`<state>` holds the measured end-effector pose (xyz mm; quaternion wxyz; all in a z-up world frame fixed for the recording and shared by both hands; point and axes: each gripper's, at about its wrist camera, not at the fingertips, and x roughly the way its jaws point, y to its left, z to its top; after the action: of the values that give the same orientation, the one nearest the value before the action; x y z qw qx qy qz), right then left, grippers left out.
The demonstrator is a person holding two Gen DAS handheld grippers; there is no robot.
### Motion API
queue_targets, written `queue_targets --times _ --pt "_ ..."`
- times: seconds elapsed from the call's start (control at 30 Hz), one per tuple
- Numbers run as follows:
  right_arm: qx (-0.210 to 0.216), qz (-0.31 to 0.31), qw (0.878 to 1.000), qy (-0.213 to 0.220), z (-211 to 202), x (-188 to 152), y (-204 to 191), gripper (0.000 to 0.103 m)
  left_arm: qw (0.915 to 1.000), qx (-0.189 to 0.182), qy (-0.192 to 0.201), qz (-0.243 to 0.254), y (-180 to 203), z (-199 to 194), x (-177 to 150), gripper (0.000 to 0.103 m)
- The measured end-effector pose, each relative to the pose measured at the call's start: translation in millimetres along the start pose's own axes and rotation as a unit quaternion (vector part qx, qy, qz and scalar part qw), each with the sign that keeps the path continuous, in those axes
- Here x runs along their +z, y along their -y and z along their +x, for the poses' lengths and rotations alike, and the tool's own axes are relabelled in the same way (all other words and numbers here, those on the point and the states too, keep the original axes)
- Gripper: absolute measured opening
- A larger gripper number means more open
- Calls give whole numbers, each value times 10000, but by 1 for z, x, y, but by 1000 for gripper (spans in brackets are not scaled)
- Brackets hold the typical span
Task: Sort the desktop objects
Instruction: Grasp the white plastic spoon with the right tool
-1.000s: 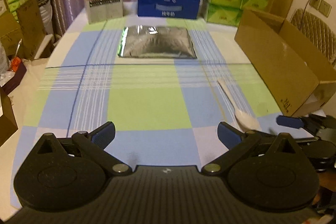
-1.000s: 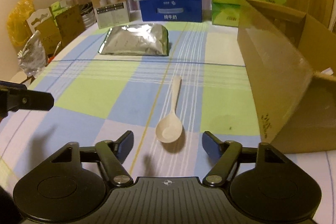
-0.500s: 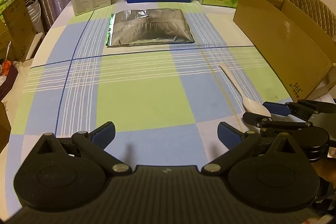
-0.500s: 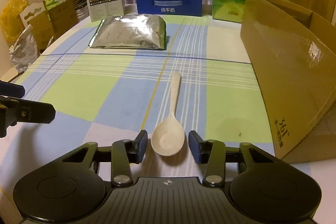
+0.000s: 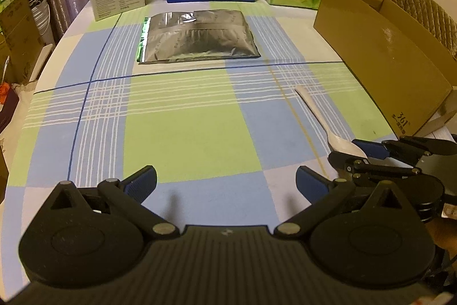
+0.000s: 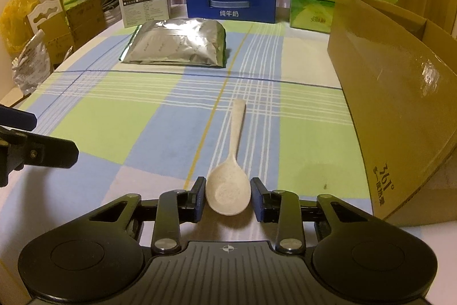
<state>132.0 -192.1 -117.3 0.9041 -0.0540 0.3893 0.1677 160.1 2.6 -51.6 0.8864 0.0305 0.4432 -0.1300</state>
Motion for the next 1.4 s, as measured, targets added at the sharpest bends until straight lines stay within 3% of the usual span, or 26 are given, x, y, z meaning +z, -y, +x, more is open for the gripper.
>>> queue_targets --times 0.5,0.83,1.07,1.4 --pt "24 -101 9998 178 -8 13 1 30 9998 -110 -1 181 -1 1 4 102" --pt "17 -237 9992 312 0 49 12 30 9914 68 67 1305 -4 13 31 102" --pt "92 -419 9987 286 17 85 20 30 9710 -5 304 2370 -7 36 63 102" --pt "128 -793 9965 227 55 128 27 30 9144 15 637 3998 -14 79 109 102"
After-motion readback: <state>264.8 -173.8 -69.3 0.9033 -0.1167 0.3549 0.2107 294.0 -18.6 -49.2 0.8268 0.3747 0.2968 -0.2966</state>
